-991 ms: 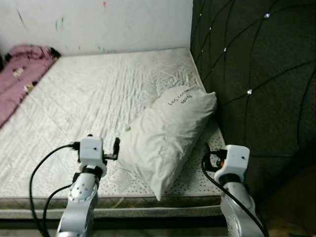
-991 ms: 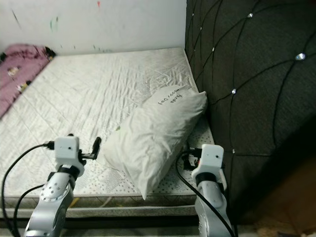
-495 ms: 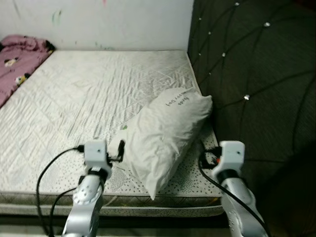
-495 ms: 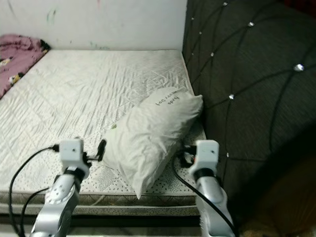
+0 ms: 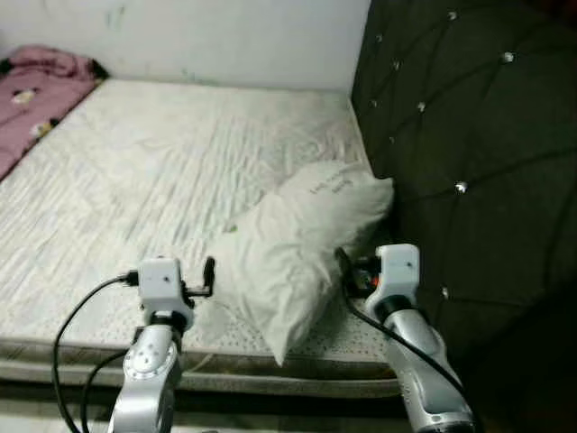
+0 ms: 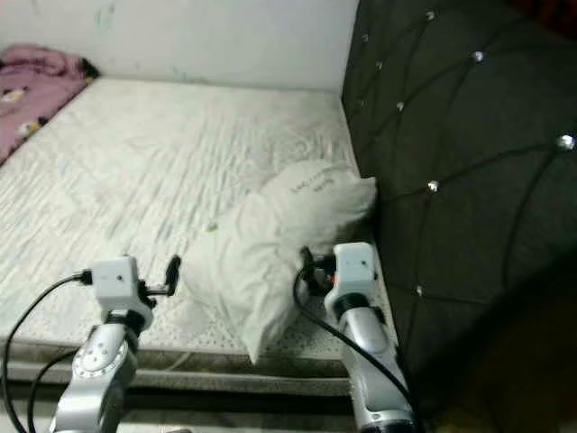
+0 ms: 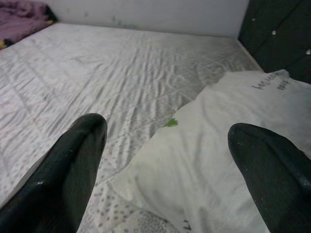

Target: Clean up the room

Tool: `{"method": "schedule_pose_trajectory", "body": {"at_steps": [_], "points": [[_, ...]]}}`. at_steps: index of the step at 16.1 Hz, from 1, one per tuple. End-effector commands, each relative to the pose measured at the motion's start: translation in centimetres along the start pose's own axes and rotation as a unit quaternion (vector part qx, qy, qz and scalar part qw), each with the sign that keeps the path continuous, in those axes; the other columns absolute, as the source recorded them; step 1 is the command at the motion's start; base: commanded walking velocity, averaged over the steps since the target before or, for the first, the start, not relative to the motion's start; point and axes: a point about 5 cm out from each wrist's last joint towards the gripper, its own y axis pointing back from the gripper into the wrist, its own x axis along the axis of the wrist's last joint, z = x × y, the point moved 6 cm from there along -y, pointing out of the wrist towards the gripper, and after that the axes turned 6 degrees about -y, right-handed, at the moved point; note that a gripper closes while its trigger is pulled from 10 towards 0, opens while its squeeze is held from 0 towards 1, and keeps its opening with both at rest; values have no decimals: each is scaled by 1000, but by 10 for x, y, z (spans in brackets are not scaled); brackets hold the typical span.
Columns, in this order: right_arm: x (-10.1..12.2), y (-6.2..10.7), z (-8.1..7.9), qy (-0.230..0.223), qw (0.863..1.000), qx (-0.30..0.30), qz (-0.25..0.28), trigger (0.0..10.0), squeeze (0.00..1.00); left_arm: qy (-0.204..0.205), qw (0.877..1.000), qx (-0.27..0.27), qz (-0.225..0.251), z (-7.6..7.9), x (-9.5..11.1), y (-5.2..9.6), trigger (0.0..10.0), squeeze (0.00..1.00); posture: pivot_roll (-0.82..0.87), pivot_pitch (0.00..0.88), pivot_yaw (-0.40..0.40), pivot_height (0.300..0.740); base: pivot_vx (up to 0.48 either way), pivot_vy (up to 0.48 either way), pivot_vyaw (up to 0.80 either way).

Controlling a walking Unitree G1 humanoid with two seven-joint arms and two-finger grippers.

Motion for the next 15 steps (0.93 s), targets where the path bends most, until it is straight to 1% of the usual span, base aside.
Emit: {"method": "schedule_pose_trajectory", "body": {"at_steps": [1, 4, 5, 6, 8, 10, 12, 13, 14, 15], "points": [[-2, 0, 5, 2, 1000, -8, -4, 10000, 0, -4, 1000, -7, 6, 3, 5, -4, 10000, 0, 21, 0, -10, 740, 0, 0, -800], [-3, 6, 18, -1, 999, -39, 2, 10000, 0, -3, 1000, -20, 5, 10, 6, -10, 10000, 0, -23, 0, 38, 740, 0, 0, -800], [-2, 9, 22, -6, 998, -54, 7, 10000, 0, -6, 999, -33, 4, 15, 7, -12, 10000, 0, -49, 0, 67, 740, 0, 0, -800], [-1, 15, 30, -17, 996, -81, 14, 10000, 0, -14, 998, -56, 1, 23, 7, -16, 10000, 0, -85, 0, 112, 740, 0, 0, -800], [1, 22, 35, -22, 994, -106, 23, 10000, 0, -19, 997, -77, 3, 29, 9, -24, 10000, 0, -113, 0, 142, 740, 0, 0, -800], [0, 28, 37, -31, 992, -121, 24, 10000, 0, -28, 995, -97, 9, 36, 14, -30, 10000, 0, -132, 0, 154, 740, 0, 0, -800], [0, 31, 34, -31, 992, -122, 26, 10000, 0, -28, 994, -102, 14, 37, 20, -37, 10000, 0, -132, 0, 161, 740, 0, 0, -800], [3, 29, 37, -28, 992, -123, 28, 10000, 0, -26, 994, -105, 16, 39, 23, -39, 10000, 0, -127, 0, 157, 740, 0, 0, -800], [5, 23, 42, -39, 991, -126, 29, 10000, 0, -23, 994, -109, 21, 43, 27, -40, 10000, 0, -116, 0, 137, 740, 0, 0, 0], [6, 21, 43, -43, 991, -126, 29, 10000, 0, -23, 993, -110, 22, 44, 28, -41, 10000, 0, -116, 0, 137, 740, 0, 0, 0]]}}
